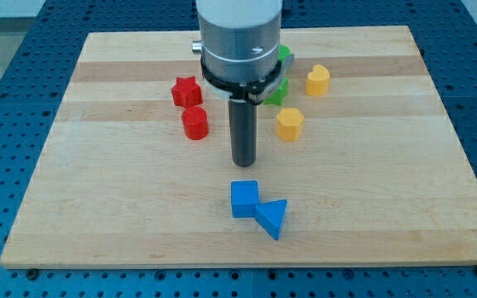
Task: Push the green circle towards the red star
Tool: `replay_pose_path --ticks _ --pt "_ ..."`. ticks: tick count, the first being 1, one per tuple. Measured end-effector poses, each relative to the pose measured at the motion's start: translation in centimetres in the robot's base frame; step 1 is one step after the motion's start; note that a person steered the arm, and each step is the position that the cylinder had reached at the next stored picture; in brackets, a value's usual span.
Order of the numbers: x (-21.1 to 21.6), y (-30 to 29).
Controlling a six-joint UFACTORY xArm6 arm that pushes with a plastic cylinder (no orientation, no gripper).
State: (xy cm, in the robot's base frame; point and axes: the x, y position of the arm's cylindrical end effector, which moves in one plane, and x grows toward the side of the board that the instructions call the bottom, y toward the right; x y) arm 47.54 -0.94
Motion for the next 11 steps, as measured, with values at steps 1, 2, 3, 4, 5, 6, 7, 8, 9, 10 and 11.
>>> replay_pose_path --ticks 1,2,3,4,5,6,7,8,9,10,11 --pt "-2.1 0.0" --pt "-3.1 0.0" --pt "-3.1 0.0" --pt "-4.8 -2.0" --pt "-5.5 -2.8" --pt "-5.5 -4.8" --pt "-5.5 -7.3" --pt "-5.5 -9.3" --pt "-5.4 -11.4" --pt "-5.4 -14.0" --pt "-5.4 -16.7"
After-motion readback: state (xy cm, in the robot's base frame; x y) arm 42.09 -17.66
